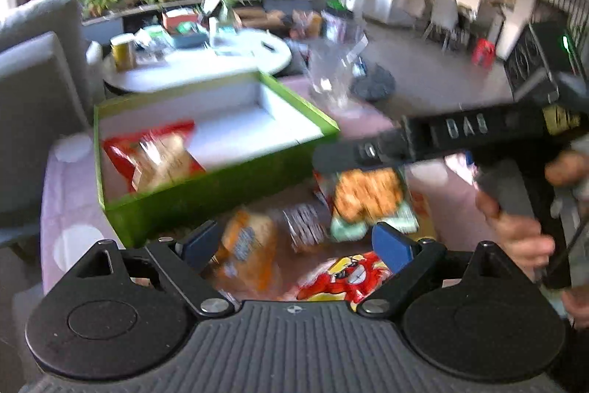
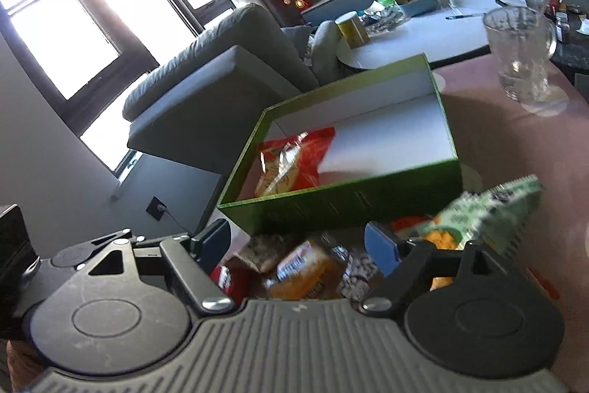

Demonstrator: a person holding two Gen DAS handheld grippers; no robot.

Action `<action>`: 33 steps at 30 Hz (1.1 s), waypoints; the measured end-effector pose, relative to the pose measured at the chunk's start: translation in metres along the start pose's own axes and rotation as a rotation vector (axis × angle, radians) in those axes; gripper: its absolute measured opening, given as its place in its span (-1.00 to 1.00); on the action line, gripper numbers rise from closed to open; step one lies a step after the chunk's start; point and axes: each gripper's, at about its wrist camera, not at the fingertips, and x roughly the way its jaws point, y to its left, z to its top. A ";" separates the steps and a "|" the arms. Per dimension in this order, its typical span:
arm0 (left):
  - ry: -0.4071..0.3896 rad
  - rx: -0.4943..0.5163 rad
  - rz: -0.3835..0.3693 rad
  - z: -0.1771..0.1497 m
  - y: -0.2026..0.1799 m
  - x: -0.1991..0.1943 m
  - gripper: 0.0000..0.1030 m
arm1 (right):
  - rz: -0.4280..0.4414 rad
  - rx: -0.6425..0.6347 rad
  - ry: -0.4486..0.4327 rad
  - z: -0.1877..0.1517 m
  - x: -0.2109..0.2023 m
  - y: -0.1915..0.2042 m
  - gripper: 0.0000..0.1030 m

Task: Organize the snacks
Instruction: 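Move the right gripper back to the pile toward the red-yellow chip bag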

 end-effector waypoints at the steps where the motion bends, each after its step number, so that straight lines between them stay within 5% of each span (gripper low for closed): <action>1: 0.017 0.005 0.005 -0.004 -0.005 0.003 0.72 | -0.007 -0.001 0.005 -0.002 -0.001 -0.002 0.28; 6: 0.106 0.006 -0.053 -0.026 -0.028 0.022 0.72 | -0.027 0.001 0.026 -0.017 -0.009 -0.009 0.28; 13: 0.105 -0.002 0.014 -0.048 -0.036 0.010 0.73 | -0.038 -0.042 0.097 -0.039 -0.011 -0.008 0.28; 25: -0.043 -0.229 0.057 -0.053 0.002 -0.052 0.74 | -0.010 -0.120 0.173 -0.058 0.003 0.013 0.28; 28: -0.011 -0.339 0.075 -0.054 0.020 -0.040 0.73 | -0.011 -0.096 0.188 -0.058 0.006 0.011 0.28; 33: 0.076 -0.500 0.015 -0.064 0.042 -0.012 0.42 | -0.021 -0.042 0.220 -0.058 0.011 0.004 0.26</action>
